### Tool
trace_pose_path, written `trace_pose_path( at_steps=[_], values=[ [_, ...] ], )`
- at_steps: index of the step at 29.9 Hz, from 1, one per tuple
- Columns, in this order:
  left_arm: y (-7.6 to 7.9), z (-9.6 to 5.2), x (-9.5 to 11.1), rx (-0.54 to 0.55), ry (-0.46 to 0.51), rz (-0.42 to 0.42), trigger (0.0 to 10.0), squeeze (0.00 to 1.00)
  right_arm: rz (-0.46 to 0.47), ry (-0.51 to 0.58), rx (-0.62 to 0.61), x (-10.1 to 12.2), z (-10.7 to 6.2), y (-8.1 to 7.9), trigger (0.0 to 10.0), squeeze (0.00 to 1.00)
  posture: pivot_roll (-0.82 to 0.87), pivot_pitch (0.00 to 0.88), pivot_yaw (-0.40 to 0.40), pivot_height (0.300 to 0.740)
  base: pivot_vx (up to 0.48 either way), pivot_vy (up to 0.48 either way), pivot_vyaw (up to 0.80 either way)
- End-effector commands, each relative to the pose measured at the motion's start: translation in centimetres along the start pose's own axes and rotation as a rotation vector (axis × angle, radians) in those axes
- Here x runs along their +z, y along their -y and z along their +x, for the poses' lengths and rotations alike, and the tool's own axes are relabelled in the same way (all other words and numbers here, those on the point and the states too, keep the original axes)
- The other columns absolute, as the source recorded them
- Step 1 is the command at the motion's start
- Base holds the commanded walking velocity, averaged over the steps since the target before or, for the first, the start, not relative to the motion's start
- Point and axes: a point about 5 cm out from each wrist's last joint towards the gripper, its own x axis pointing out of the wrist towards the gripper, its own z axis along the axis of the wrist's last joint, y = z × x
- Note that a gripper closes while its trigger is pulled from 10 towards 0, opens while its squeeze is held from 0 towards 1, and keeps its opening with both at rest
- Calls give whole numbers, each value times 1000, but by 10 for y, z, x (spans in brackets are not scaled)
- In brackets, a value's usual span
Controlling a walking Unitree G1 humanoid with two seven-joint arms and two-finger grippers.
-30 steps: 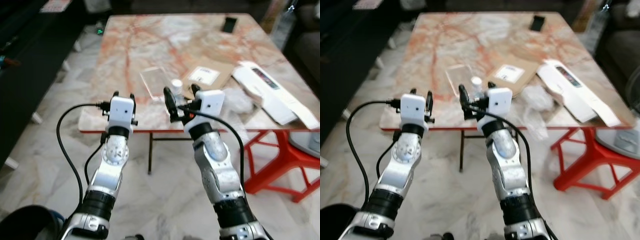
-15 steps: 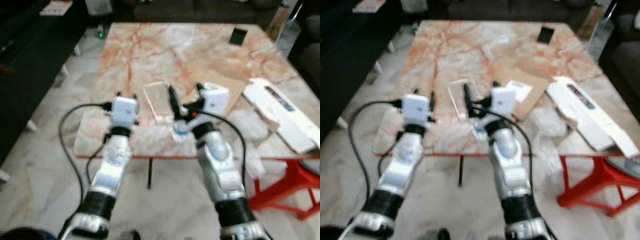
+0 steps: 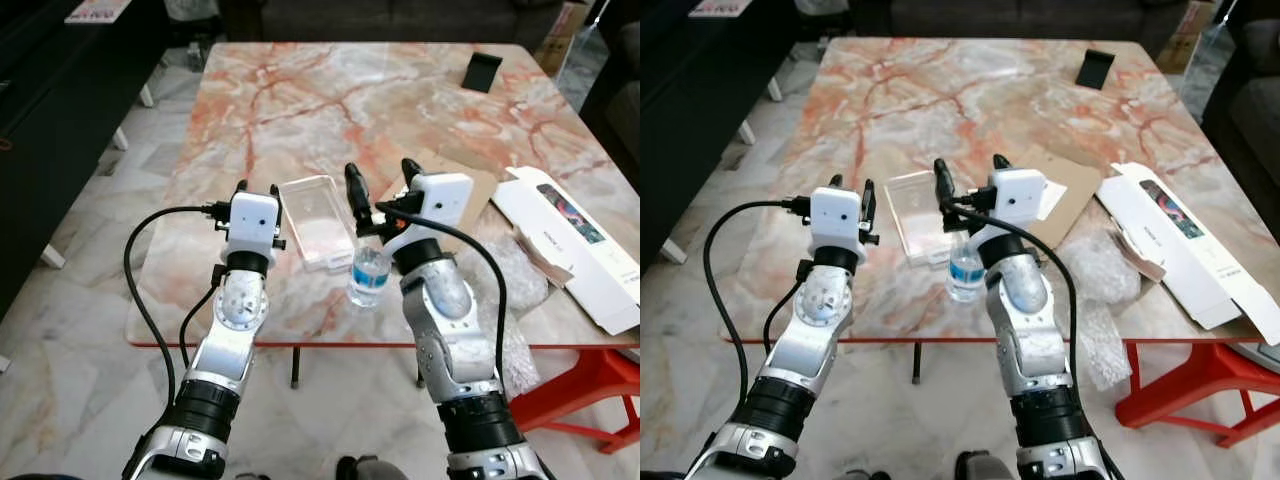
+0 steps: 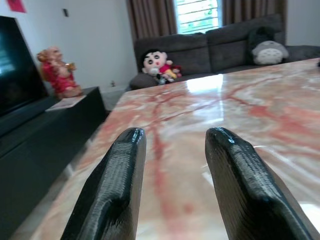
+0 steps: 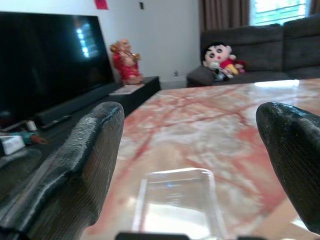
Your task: Picking trash to rubbish bin
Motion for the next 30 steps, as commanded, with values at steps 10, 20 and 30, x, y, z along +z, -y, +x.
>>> trace_pose_path(
  at_steps=[10,20,30],
  values=[
    [8,-11,-1,-16,-12,-46,10000,0,16,-18,20,3,-14,-4,10000,0,-188,186,-52,740,0,0,0],
    [16,-17,-5,-55,-38,-66,10000,0,-9,-16,-76,14,-24,14,10000,0,-212,196,-59,740,0,0,0],
    [25,-19,-8,-97,-56,-71,10000,0,-61,-137,-90,-2,-37,18,10000,0,-229,168,-65,740,0,0,0]
  ],
)
